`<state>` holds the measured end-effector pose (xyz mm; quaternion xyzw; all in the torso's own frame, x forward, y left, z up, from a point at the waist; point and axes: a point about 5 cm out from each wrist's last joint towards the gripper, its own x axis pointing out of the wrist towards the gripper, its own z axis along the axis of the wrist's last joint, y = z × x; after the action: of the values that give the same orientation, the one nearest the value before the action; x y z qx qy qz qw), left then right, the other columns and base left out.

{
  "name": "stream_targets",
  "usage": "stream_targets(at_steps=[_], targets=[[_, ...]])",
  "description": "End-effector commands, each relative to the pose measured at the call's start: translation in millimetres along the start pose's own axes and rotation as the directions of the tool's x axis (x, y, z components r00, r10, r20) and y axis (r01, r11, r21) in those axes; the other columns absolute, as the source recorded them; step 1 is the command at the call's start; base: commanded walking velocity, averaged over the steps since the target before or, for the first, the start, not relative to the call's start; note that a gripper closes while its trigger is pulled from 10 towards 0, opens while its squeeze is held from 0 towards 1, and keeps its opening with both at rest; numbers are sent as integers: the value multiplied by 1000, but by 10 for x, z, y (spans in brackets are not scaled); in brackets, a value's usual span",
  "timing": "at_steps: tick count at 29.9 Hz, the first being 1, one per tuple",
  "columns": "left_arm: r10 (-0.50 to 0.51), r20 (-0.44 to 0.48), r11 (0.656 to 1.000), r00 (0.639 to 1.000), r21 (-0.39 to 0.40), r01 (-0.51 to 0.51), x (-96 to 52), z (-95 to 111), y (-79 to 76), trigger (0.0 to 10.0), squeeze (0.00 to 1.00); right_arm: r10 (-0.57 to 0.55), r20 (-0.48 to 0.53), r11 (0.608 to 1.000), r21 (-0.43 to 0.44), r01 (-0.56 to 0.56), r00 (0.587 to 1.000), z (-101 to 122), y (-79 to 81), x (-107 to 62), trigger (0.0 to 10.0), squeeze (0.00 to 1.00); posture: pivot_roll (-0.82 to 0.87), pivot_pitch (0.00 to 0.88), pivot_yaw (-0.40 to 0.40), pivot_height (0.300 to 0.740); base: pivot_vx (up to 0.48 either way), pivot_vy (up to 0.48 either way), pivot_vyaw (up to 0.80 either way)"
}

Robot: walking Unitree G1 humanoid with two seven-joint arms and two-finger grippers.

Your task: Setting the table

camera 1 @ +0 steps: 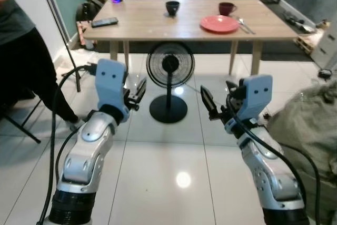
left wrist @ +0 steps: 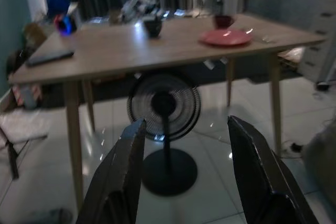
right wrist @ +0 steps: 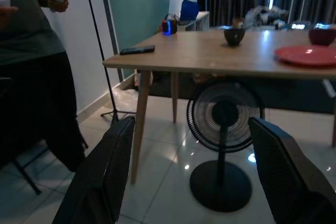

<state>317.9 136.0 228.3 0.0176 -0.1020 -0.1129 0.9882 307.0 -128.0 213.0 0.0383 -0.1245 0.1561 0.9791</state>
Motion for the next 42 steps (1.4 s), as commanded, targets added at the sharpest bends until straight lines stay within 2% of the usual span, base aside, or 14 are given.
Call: stream_targets(at_steps=[1,5,13,15,17,18,24,31,37,42], targets=[[-15,-6,1000,1000,-12,15,0,-11,-40,10000,0,-37,-20,999,16,38,999,-48,-90,-34,10000,0,-28,0,119,740,480,0,-800],[-16,-7,1000,1000,-13,16,1,-10,-44,10000,0,-47,-16,999,12,47,999,-50,-103,-39,10000,0,-30,0,119,740,480,0,-747],[-19,-6,1000,1000,-16,19,6,-6,-57,10000,0,-27,2,1000,3,27,1000,-28,-73,-22,10000,0,-30,0,118,740,480,0,0],[-17,-6,1000,1000,-14,17,4,-6,-54,10000,0,29,25,999,15,-29,999,9,12,-15,10000,0,-28,0,118,740,480,0,0],[-17,-6,1000,1000,-14,17,4,-6,-54,10000,0,29,25,999,15,-29,999,9,12,-15,10000,0,-28,0,118,740,480,0,0],[-17,-6,1000,1000,-13,17,6,-4,-51,10000,0,77,43,997,27,-78,996,36,93,-5,10000,0,-24,1,120,740,480,0,0],[-18,-3,1000,1000,-11,18,18,5,-53,10000,0,149,65,987,45,-152,987,64,246,47,10000,0,-19,0,120,740,480,0,0],[-16,-2,1000,1000,-10,16,19,13,-49,10000,0,189,70,980,55,-193,979,63,358,101,10000,0,-14,0,118,740,480,0,511],[-15,-2,1000,1000,-10,15,18,16,-47,10000,0,177,62,981,74,-182,982,48,360,118,10000,0,-12,0,118,740,480,0,400],[-18,-2,1000,1000,-11,18,16,17,-54,10000,0,128,57,987,86,-133,990,39,286,130,10000,0,-14,0,120,740,480,0,0]])
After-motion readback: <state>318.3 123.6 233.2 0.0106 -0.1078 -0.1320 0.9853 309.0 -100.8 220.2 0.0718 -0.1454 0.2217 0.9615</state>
